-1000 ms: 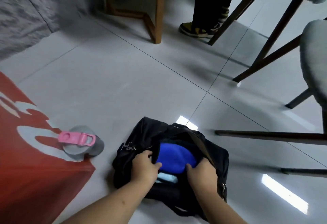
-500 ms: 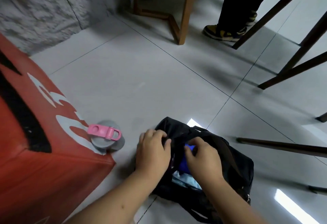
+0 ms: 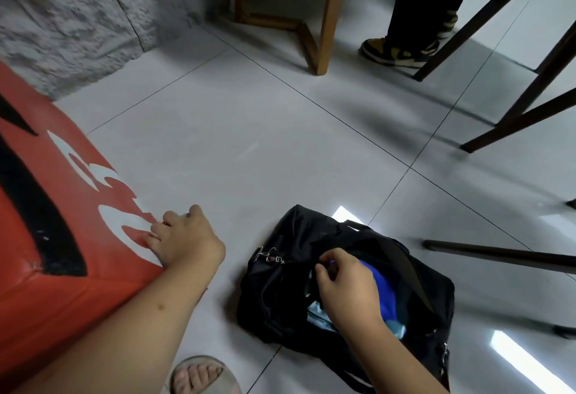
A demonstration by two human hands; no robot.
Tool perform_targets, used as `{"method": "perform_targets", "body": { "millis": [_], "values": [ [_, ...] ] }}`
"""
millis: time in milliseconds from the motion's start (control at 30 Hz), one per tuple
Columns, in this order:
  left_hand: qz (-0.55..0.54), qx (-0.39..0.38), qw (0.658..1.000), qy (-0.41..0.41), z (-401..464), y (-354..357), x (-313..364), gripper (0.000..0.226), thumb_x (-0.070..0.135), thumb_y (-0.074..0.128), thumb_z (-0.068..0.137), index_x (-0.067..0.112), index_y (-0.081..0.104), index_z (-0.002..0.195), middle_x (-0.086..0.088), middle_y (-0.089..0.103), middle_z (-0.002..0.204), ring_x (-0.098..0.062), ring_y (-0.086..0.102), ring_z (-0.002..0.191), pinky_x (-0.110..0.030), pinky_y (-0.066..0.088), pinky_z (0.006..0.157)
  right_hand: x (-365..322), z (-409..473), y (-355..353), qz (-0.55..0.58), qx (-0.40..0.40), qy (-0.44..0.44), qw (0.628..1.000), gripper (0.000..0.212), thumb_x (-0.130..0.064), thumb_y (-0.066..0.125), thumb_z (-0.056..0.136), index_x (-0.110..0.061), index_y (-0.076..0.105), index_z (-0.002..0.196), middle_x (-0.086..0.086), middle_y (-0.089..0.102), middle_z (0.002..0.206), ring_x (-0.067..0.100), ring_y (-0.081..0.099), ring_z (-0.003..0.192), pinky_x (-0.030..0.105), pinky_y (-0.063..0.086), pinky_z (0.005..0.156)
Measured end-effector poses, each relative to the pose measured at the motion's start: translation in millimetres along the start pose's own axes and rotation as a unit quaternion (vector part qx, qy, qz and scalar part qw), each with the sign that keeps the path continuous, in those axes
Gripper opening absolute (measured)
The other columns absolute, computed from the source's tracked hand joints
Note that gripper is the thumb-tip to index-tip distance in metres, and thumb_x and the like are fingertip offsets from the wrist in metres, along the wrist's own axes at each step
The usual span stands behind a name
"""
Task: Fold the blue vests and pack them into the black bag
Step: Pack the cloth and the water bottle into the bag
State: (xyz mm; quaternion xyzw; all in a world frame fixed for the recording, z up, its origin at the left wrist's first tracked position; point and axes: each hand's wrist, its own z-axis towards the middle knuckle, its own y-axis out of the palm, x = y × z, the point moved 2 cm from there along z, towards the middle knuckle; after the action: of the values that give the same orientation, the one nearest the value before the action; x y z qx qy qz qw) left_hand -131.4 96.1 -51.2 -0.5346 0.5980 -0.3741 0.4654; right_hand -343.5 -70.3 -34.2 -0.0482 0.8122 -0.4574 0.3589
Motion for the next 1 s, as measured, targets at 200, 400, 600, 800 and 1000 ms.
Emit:
{"method": "perform_targets", "body": {
  "millis": [200, 400, 600, 800, 1000],
  "values": [
    [-0.156, 0.031, 0.981, 0.113, -23.2, -47.5, 20.2, 0.060, 0.031, 0.075, 0.073, 0.029, 0.052, 0.129, -0.011, 0.038, 0.123, -0.035, 0.031, 0.120, -0.045, 0.047, 0.080, -10.1, 1.0, -14.6, 0.068, 0.024, -0.068, 0.995, 0.023, -0.030, 0.073, 0.086, -0.035, 0.065, 0.107, -0.016, 0.064, 0.088, 0.001, 0.060, 0.081, 0.023, 0.051, 0.074],
    [-0.203, 0.054, 0.921, 0.329, -60.6, -117.0, 65.1, 0.082, 0.028, 0.078, 0.067, 0.033, 0.046, 0.143, -0.007, 0.036, 0.131, -0.033, 0.029, 0.124, -0.045, 0.045, 0.101, -66.0, 29.8, -44.2, 0.109, -0.076, -0.207, 0.969, 0.105, -0.029, 0.086, 0.073, -0.038, 0.023, 0.156, -0.019, 0.039, 0.154, 0.001, 0.039, 0.140, 0.022, 0.034, 0.112],
    [-0.242, -0.009, 0.899, 0.365, -73.1, -135.4, 86.1, 0.074, 0.028, 0.077, 0.067, 0.032, 0.045, 0.133, 0.002, 0.033, 0.136, -0.027, 0.032, 0.123, -0.032, 0.043, 0.093, -101.2, 48.0, -70.7, 0.186, -0.052, -0.316, 0.929, 0.095, 0.000, 0.078, 0.068, -0.051, 0.034, 0.135, -0.041, 0.051, 0.125, -0.007, 0.055, 0.119, 0.007, 0.040, 0.093],
    [-0.355, -0.100, 0.836, 0.406, -70.9, -150.6, 72.7, 0.096, 0.021, 0.089, 0.061, 0.041, 0.043, 0.143, 0.009, 0.043, 0.132, -0.016, 0.049, 0.123, -0.031, 0.047, 0.101, -92.8, 53.8, -61.3, 0.196, -0.033, -0.244, 0.949, 0.095, -0.027, 0.091, 0.062, -0.038, 0.042, 0.143, -0.015, 0.058, 0.132, 0.005, 0.058, 0.121, 0.029, 0.051, 0.098],
    [-0.715, -0.189, 0.645, 0.192, -52.7, -102.5, 52.3, 0.048, 0.000, 0.060, 0.071, 0.028, 0.067, 0.109, -0.004, 0.069, 0.112, -0.022, 0.070, 0.102, -0.031, 0.056, 0.091, -71.6, 33.9, -61.5, 0.248, 0.027, -0.166, 0.954, 0.082, -0.017, 0.095, 0.062, -0.037, 0.051, 0.129, -0.028, 0.065, 0.108, -0.008, 0.064, 0.100, 0.003, 0.045, 0.077]
  ]
}}
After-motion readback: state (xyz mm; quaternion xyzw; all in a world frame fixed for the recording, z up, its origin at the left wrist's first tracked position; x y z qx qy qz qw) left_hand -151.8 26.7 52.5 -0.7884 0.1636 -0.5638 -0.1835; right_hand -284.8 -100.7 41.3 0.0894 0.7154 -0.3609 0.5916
